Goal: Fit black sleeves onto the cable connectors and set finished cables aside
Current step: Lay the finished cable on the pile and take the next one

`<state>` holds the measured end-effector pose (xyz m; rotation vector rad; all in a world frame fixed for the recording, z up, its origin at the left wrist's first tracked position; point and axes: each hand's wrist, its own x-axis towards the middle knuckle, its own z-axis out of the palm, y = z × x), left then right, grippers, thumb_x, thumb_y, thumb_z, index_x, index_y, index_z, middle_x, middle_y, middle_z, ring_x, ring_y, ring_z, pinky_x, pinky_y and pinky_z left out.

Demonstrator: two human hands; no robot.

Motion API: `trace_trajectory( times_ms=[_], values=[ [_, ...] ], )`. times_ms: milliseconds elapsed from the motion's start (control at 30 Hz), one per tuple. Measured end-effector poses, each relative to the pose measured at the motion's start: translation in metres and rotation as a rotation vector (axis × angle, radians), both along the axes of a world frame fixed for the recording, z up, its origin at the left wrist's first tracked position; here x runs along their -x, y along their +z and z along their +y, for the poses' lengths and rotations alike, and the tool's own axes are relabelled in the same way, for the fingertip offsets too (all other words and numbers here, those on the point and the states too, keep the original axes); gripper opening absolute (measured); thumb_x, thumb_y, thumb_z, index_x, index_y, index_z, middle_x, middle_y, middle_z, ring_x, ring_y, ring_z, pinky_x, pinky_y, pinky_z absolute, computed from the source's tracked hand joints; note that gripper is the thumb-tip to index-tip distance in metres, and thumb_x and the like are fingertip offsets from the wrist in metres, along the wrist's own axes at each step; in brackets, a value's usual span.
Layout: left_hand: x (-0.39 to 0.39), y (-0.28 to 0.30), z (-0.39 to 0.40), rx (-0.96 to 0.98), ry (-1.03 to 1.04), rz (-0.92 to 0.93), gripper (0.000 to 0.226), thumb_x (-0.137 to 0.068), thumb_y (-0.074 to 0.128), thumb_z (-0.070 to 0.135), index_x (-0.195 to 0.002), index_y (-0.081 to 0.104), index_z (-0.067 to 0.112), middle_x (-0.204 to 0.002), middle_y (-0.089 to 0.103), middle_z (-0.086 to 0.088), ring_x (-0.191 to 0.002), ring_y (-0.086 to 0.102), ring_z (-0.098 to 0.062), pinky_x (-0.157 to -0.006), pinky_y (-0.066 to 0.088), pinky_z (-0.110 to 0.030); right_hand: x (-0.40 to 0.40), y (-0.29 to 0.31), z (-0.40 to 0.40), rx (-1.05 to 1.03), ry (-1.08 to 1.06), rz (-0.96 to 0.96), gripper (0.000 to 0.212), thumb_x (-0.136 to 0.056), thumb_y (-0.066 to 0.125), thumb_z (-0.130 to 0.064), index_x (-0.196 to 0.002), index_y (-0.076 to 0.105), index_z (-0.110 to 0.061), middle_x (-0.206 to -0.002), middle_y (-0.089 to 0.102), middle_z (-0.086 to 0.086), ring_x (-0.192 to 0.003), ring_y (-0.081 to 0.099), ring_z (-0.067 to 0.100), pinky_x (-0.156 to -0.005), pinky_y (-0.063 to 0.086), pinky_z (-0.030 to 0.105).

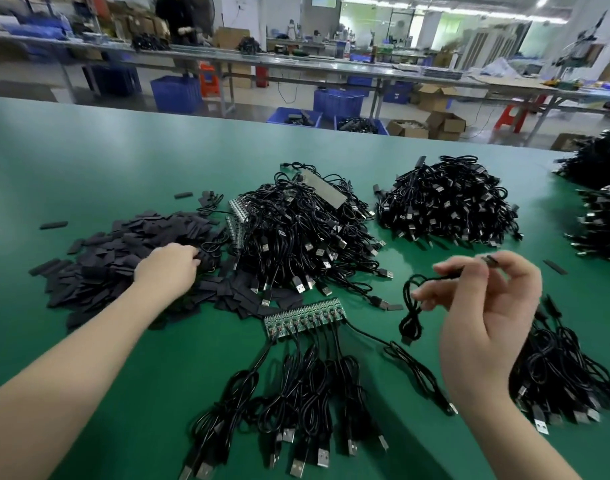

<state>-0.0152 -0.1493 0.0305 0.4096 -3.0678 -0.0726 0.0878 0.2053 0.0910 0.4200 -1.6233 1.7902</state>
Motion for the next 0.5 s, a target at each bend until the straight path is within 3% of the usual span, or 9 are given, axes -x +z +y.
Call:
trace_trajectory(
  times_ms=[200,300,400,500],
  values=[
    [0.012,0.003,-0.002,0.086,0.003,0.06,0.024,-0.1,0.052,0.031,-0.113,0.069,0.02,-0.113,0.067,-0.006,-0.102,0.063,-0.029,-0.079,0.056,-0.041,0.03,0.013,-0.012,0.063,0.21,-0.22,0.007,-0.104,0.042,-0.021,-0.098,0.045,-0.024,-0.088,0.073,0.005,-0.06,0.067,0.02,-0.06,0.055,0.028],
    [0.009,0.002,-0.004,0.094,-0.026,0.139,0.025,-0.102,0.047,0.027,-0.109,0.069,0.016,-0.106,0.068,-0.008,-0.094,0.064,-0.031,-0.07,0.056,-0.041,0.048,-0.002,-0.011,0.132,0.155,-0.545,0.009,-0.107,0.041,-0.023,-0.105,0.047,-0.016,-0.095,0.076,0.003,-0.065,0.069,0.015,-0.061,0.055,0.026],
    [0.005,-0.002,-0.009,-0.029,-0.039,0.314,0.027,-0.104,0.043,0.025,-0.11,0.067,0.014,-0.104,0.066,-0.01,-0.087,0.063,-0.032,-0.064,0.053,-0.04,0.055,-0.03,0.004,-0.188,0.101,-0.958,0.015,-0.106,0.04,-0.023,-0.106,0.051,-0.013,-0.088,0.077,-0.001,-0.072,0.066,0.016,-0.07,0.05,0.034],
    [0.001,0.0,-0.011,-0.21,0.003,0.553,0.026,-0.104,0.041,0.026,-0.109,0.063,0.013,-0.095,0.067,-0.008,-0.076,0.059,-0.027,-0.057,0.044,-0.035,0.042,-0.051,0.02,-0.383,0.039,-1.09,0.016,-0.105,0.041,-0.025,-0.098,0.052,-0.015,-0.09,0.076,0.003,-0.078,0.07,0.02,-0.083,0.05,0.042]
  ],
)
